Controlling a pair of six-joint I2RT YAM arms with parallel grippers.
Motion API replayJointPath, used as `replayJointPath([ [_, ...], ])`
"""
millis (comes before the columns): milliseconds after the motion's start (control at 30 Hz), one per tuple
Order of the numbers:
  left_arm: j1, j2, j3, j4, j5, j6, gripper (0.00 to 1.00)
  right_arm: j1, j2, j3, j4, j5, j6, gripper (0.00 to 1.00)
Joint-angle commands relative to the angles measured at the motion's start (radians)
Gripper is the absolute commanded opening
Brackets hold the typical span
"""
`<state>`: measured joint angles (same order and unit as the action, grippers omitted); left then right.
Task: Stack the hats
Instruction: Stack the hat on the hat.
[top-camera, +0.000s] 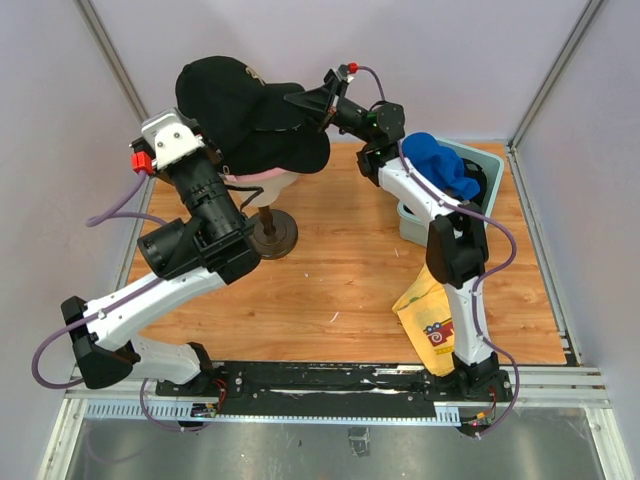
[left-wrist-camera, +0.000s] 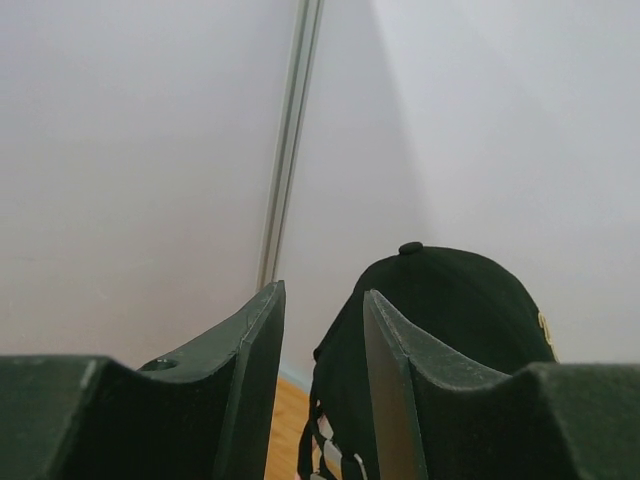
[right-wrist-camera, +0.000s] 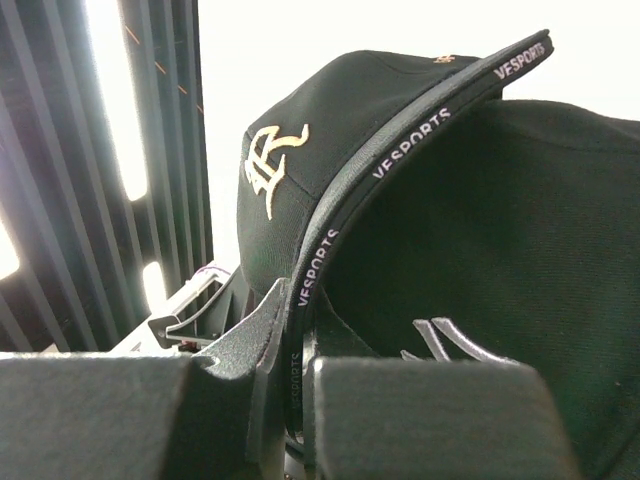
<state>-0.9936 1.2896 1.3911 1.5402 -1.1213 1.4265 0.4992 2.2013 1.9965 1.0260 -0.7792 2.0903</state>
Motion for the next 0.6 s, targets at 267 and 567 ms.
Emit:
replayJointPath([
  [267,0.156,-0.096,-0.009,-0.332,-0.066,-0.449,0.43,0.003,-0.103,-0.144,-0.034,-0.06,-0.013,0.01],
  [567,0.264,-0.125,0.049,-0.742,-0.064,-0.822,0.46,-0.045,-0.155,-0.245,0.067,-0.052,0.019,0.01],
])
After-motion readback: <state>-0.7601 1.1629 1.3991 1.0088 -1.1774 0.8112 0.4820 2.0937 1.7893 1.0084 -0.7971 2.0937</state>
